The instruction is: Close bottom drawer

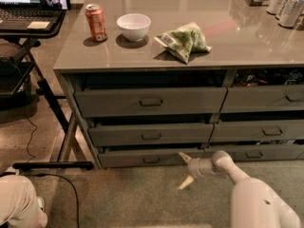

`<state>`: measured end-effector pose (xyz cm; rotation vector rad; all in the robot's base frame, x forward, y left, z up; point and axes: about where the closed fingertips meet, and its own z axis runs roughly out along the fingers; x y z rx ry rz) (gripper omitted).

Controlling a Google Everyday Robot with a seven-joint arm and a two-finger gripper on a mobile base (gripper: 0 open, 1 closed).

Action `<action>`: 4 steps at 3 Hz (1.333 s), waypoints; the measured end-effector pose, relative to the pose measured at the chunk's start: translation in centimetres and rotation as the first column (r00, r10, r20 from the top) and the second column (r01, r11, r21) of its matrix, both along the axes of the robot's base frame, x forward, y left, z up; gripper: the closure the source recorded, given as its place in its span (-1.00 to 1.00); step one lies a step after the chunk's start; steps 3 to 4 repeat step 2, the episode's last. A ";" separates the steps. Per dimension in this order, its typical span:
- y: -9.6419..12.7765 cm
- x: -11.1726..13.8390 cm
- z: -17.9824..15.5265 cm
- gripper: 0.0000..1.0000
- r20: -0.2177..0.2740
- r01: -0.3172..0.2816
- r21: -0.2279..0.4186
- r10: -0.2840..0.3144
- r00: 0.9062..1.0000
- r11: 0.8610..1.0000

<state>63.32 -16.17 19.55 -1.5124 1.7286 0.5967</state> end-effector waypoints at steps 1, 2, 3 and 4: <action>1.1 1.9 0.3 -1.00 0.002 -0.038 0.013 0.038 0.999 0.999; 1.1 1.9 0.3 -1.00 0.002 -0.039 0.014 0.039 0.999 0.999; 1.1 1.9 0.3 -1.00 0.002 -0.039 0.014 0.039 0.999 0.999; 1.1 1.9 0.3 -1.00 0.002 -0.039 0.014 0.039 0.999 0.999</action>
Offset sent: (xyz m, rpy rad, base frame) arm 0.0172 0.0096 0.0023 0.0122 -0.0013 0.0344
